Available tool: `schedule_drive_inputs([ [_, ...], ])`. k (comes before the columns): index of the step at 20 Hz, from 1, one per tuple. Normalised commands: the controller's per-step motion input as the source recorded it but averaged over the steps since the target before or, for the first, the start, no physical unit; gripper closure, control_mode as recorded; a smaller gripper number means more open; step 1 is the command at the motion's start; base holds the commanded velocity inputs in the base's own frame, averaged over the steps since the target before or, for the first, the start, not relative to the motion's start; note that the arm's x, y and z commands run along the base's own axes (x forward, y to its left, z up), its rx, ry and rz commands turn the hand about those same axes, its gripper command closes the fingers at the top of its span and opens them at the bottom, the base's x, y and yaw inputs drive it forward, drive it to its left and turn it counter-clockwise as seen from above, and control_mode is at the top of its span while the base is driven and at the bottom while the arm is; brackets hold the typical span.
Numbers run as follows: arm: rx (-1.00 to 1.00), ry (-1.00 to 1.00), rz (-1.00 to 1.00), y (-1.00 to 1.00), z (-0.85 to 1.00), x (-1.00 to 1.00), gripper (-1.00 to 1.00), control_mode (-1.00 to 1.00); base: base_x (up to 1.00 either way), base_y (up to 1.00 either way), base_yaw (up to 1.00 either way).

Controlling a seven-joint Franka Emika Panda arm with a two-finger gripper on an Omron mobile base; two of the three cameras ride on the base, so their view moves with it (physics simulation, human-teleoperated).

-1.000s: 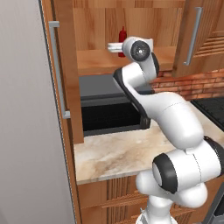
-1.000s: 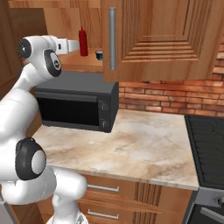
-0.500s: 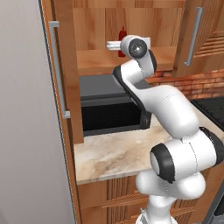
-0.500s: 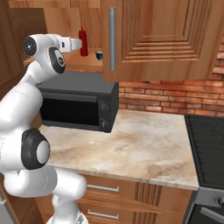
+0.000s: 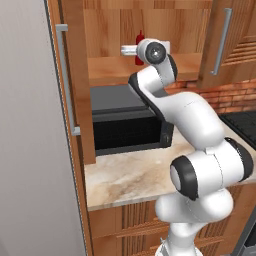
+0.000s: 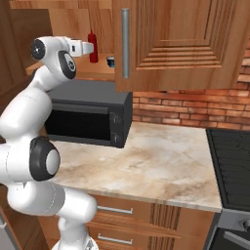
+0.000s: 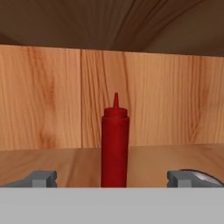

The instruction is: The dining table condiment station is running low on ketchup. Refill the condiment station by opening the cabinet and taking the ketchup from the cabinet and placing it on the dining table.

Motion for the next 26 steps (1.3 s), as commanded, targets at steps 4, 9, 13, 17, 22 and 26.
schedule_drive_inputs([
  [4,0.00,0.00,0.00,0.00,0.00,0.14,-1.00,-1.00,0.00,0.00,0.00],
  [9,0.00,0.00,0.00,0.00,0.00,0.11,-1.00,-1.00,0.00,0.00,0.00],
  [13,0.01,0.00,0.00,0.00,0.00,0.10,-1.00,-1.00,0.00,0.00,0.00],
  [17,0.03,0.00,0.00,-0.04,0.00,0.11,-1.00,-1.00,0.00,0.00,0.00],
  [22,0.07,0.00,0.00,-0.09,0.00,0.13,-1.00,-1.00,0.00,0.00,0.00],
  [26,0.10,0.00,0.00,-0.18,0.00,0.13,-1.00,-1.00,0.00,0.00,0.00],
])
